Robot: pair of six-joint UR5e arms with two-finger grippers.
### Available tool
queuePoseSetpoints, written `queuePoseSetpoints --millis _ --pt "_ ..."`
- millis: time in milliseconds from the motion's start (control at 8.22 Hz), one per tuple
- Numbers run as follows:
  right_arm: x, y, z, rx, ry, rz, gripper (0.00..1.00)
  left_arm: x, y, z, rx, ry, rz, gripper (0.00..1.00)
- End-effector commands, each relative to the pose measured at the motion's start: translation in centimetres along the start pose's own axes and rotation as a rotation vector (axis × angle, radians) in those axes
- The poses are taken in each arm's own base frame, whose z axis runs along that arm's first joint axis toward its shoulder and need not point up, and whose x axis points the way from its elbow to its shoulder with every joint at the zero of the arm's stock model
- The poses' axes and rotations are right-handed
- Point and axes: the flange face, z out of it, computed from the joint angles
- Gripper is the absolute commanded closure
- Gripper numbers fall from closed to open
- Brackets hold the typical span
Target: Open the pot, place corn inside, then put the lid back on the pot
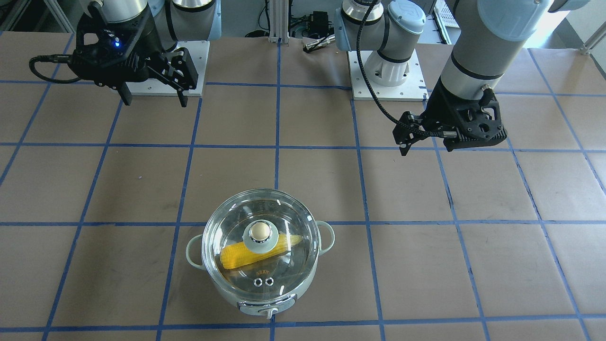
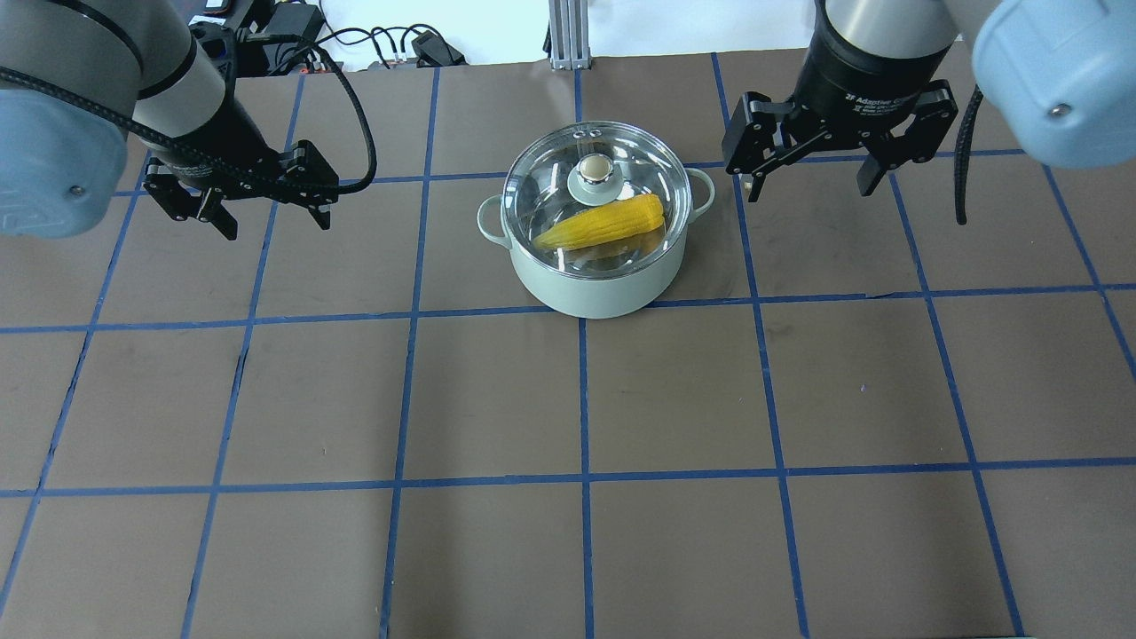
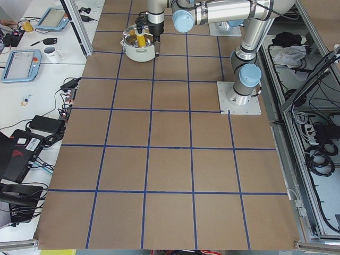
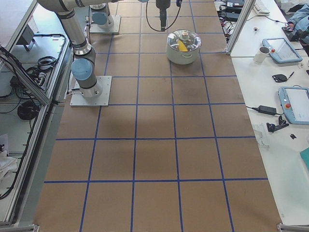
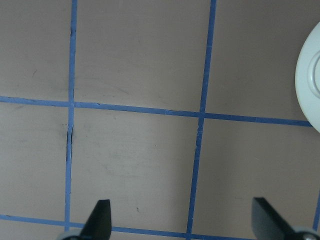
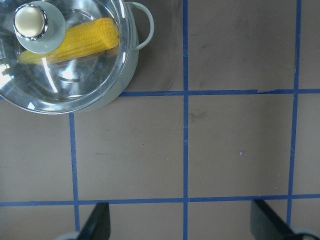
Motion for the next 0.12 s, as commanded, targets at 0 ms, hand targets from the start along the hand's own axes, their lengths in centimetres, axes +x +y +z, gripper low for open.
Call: queuePoseSetpoints --millis 0 --pt "-0.02 -0.07 -0.14 0.011 -0.003 0.0 0.0 0.01 -0.06 0.18 -0.004 0.0 0.004 0.0"
